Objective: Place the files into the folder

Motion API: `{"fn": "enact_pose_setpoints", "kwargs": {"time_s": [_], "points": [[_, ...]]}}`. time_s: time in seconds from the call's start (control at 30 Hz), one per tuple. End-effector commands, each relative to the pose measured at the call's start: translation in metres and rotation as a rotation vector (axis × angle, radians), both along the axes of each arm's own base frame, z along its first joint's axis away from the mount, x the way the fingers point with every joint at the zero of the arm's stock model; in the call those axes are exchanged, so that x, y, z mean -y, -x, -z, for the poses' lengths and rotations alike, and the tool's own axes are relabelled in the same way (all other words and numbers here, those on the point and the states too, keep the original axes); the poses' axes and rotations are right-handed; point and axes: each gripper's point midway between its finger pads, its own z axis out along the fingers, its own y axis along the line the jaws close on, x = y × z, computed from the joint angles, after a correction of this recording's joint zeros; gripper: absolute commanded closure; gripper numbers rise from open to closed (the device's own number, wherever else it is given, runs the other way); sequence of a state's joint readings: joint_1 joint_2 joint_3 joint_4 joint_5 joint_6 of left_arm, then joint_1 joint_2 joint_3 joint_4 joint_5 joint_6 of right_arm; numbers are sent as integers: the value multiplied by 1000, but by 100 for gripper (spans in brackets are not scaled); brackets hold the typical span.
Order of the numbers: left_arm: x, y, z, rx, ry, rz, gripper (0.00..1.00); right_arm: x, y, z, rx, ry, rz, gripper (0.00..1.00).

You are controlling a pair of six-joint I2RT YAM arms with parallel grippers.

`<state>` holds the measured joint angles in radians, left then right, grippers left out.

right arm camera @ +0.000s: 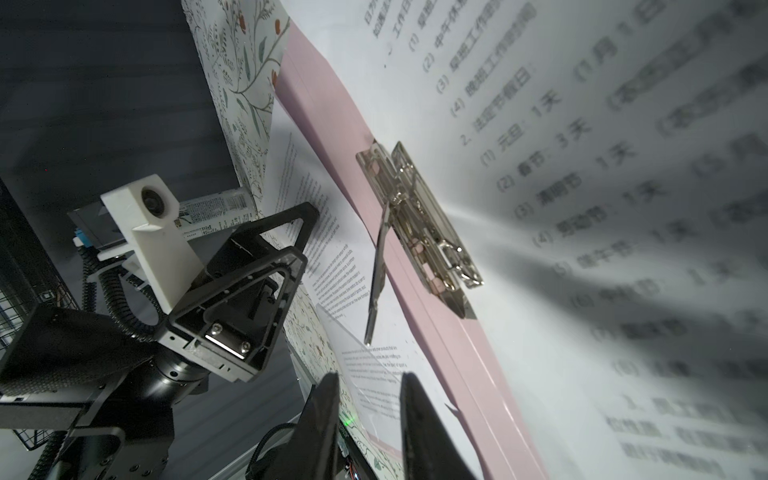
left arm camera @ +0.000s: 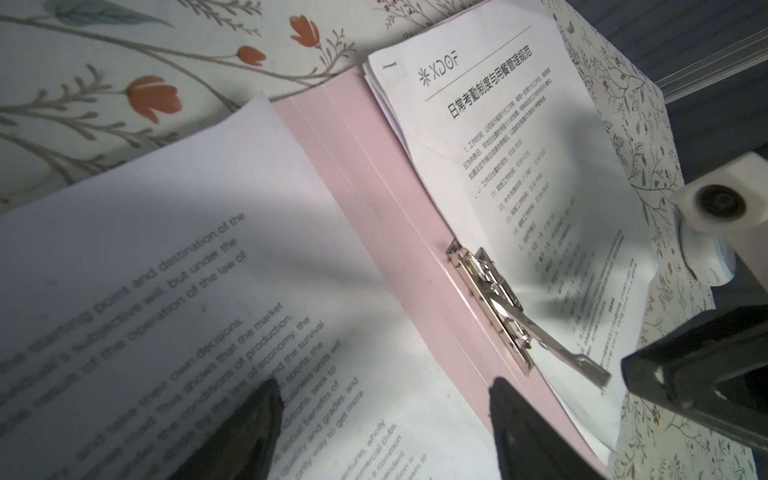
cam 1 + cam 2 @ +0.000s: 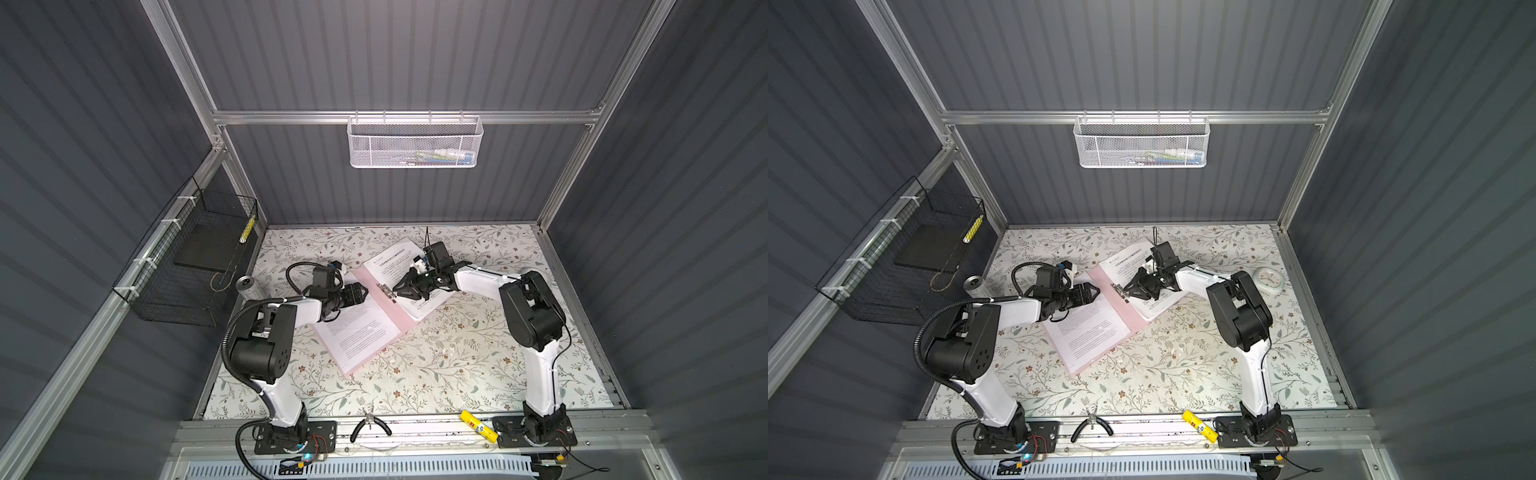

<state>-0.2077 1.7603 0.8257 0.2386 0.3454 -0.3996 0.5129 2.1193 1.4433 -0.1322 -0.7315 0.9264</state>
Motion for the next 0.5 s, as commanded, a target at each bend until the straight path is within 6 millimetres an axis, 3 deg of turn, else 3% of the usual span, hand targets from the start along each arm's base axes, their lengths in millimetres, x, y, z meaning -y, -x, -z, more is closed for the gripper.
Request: {"fn": "enact_pose_setpoints", "kwargs": {"time_s": [0.0, 0.47], "points": [[3, 1, -3, -11, 23, 18, 20, -5, -3, 3, -2, -8, -25, 73], [4, 2, 2, -21, 33, 20, 20, -7, -5, 13, -19, -3, -31, 78]]}}
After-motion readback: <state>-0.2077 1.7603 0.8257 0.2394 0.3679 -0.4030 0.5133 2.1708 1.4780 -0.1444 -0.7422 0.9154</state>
